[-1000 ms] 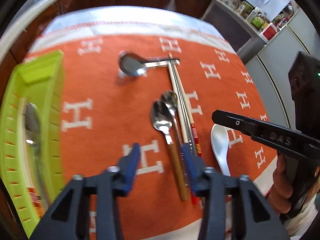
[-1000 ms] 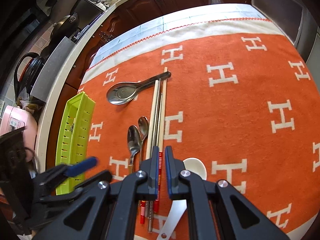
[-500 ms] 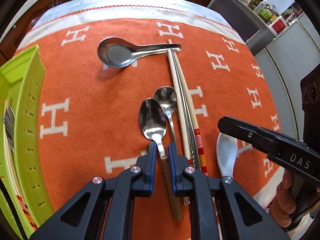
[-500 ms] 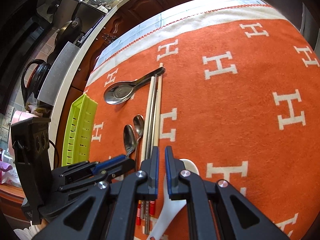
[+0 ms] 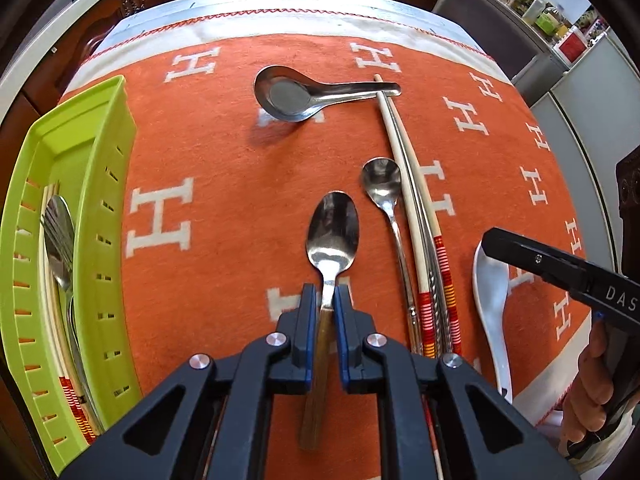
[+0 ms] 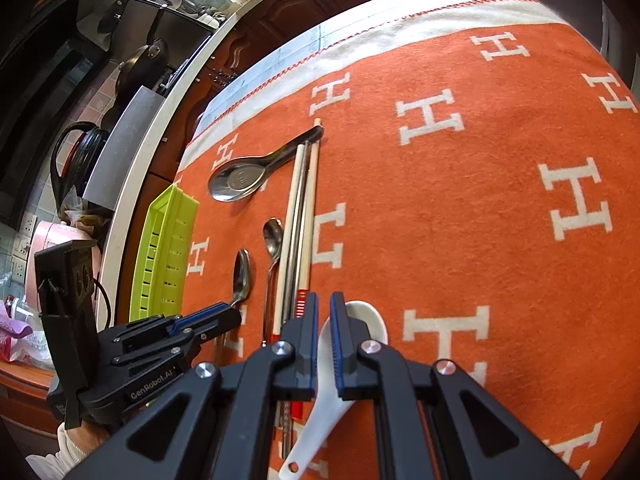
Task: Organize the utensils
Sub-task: 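Lift the steel spoon out of the pile with the left tool, then carry the spoon into the green tray and open the left tool while the right tool grasps a teaspoon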
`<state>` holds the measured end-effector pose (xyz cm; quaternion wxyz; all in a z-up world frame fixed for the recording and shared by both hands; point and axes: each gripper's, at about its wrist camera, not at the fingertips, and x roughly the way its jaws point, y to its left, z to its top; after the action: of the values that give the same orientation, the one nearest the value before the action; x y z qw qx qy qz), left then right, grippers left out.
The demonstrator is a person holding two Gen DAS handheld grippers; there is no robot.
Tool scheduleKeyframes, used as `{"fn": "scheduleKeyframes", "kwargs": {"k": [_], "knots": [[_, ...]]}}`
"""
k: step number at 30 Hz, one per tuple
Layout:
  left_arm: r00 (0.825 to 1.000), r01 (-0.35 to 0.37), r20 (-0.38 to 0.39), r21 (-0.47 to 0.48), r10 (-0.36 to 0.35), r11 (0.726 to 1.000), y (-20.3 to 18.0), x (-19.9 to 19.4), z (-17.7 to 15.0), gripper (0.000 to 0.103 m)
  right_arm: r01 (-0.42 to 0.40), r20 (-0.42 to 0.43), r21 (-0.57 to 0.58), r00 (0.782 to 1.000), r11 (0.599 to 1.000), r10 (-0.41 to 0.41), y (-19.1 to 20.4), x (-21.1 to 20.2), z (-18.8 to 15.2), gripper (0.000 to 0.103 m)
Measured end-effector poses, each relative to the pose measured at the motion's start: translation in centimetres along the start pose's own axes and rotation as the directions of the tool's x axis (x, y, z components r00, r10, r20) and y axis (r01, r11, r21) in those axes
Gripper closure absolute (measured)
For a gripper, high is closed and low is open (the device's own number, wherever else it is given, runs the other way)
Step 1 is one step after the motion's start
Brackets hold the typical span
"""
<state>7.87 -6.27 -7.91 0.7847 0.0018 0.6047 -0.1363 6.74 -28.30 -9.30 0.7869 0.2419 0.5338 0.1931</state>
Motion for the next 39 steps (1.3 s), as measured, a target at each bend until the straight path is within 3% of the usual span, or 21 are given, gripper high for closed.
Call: {"fn": "scheduleKeyframes", "kwargs": {"k": [5, 9, 13, 14, 15, 16, 19, 22, 32, 39], "knots": [[1.000, -0.013, -0.001, 0.021, 0.013, 1.000, -0.6, 0.1, 0.0, 0.090, -0.005, 0.004, -0.016, 1.000, 1.000, 0.005, 0.5, -0.2, -0.2, 0.096], [1.000, -0.007, -0.006, 0.067, 0.008, 0.998, -1.8, 0.3, 0.0, 0.073, -0.002, 0.017, -0.037, 1.000, 0.999, 0.003, 1.1, -0.7, -0.4, 0.096], [1.000, -0.021, 0.009, 0.106, 0.020, 0.994, -2.3, 0.2, -0.2, 0.072, -0.001, 0.023, -0.047, 1.000, 0.999, 0.002, 1.3, -0.9, -0.5, 0.096], [1.000, -0.009, 0.011, 0.097, 0.008, 0.995, -2.0, 0.2, -0.2, 0.072, 0.000, 0.020, -0.047, 1.000, 0.999, 0.001, 1.3, -0.9, -0.5, 0.096], [1.000, -0.006, 0.012, 0.085, 0.005, 0.996, -1.9, 0.2, -0.1, 0.079, 0.000, 0.017, -0.048, 1.000, 0.999, 0.000, 1.4, -0.9, -0.6, 0.096], [1.000, -0.015, 0.014, 0.065, 0.014, 0.998, -1.5, 0.2, 0.0, 0.093, -0.001, 0.015, -0.049, 1.000, 0.999, 0.002, 1.5, -0.8, -0.6, 0.096], [1.000, 0.007, 0.013, 0.050, -0.007, 0.999, -0.4, 0.0, -0.2, 0.098, 0.003, 0.012, -0.058, 1.000, 0.998, -0.002, 1.8, -0.7, -0.7, 0.096], [1.000, 0.000, 0.023, 0.074, -0.002, 0.997, -0.6, 0.1, -0.5, 0.099, 0.005, 0.011, -0.065, 1.000, 0.998, -0.004, 2.1, -0.5, -0.7, 0.096], [0.998, 0.040, 0.056, -0.003, -0.040, 0.999, 1.3, -2.2, -1.3, 0.099, 0.013, -0.007, -0.102, 1.000, 0.995, -0.014, 3.3, 0.0, -1.4, 0.096], [0.988, 0.041, 0.152, -0.032, -0.036, 0.999, 3.6, -7.6, -2.4, 0.099, 0.017, -0.029, -0.142, 0.999, 0.990, -0.021, 5.0, 1.4, -1.6, 0.096]]}}
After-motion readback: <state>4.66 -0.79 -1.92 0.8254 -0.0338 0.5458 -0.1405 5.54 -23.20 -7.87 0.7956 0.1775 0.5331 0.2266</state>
